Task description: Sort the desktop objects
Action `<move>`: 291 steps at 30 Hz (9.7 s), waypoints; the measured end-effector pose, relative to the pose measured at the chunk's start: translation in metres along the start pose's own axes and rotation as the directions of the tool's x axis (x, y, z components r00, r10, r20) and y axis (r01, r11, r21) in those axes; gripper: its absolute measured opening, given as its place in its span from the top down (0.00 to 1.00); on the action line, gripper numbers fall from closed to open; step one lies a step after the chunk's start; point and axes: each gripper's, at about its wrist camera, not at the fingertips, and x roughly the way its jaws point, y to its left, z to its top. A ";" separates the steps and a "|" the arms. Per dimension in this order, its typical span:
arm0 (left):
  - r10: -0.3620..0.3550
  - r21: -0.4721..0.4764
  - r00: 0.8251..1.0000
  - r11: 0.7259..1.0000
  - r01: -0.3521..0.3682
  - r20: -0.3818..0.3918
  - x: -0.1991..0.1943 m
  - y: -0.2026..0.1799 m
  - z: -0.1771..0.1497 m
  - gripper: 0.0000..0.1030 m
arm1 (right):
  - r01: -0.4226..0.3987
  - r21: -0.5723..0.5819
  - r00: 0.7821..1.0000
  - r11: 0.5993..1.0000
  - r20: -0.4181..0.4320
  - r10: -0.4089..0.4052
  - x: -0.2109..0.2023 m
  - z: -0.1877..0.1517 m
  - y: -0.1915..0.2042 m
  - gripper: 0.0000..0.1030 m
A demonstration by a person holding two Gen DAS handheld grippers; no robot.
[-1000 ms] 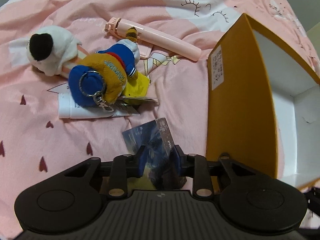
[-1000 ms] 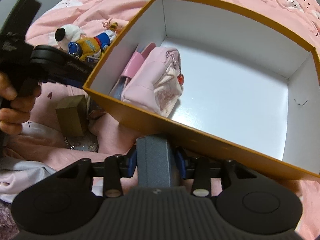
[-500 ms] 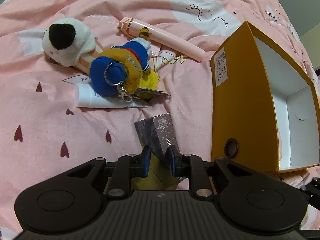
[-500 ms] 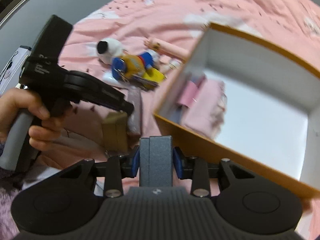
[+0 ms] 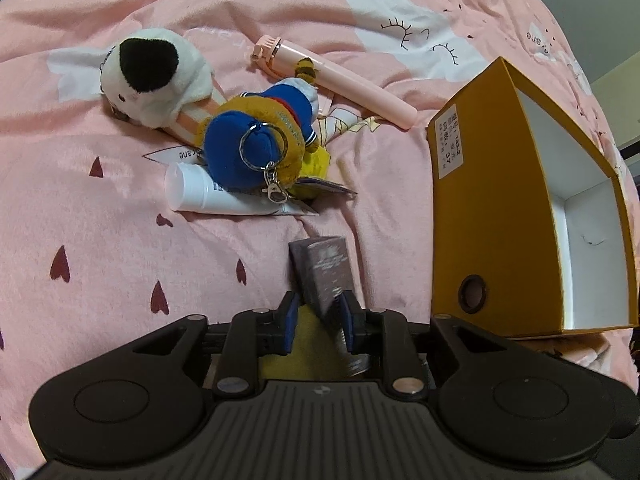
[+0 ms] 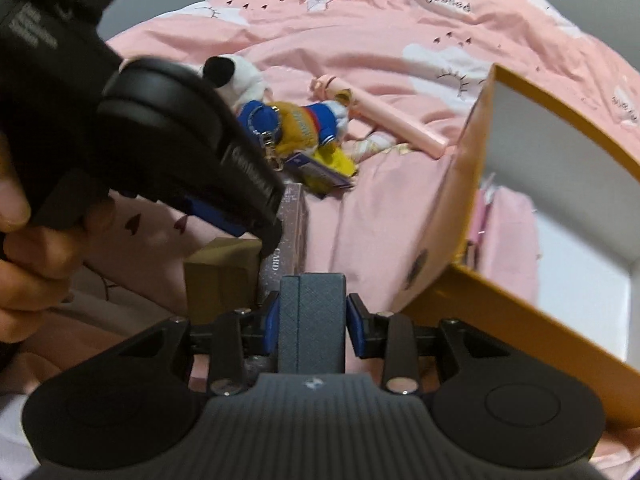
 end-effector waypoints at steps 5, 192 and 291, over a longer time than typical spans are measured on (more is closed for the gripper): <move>0.014 0.012 1.000 1.000 -0.014 0.004 0.004 -0.008 0.003 0.64 | -0.015 0.004 1.000 1.000 -0.005 0.015 0.004 0.004 -0.001 0.65; -0.006 0.267 0.989 0.963 -0.034 0.147 -0.082 0.032 0.079 0.49 | -0.104 -0.121 0.992 0.987 0.054 0.111 -0.039 0.127 -0.057 0.56; 0.084 0.429 0.991 0.895 -0.121 0.104 -0.042 0.063 0.048 0.99 | -0.012 0.003 0.986 1.000 -0.168 0.013 0.099 0.171 -0.048 0.75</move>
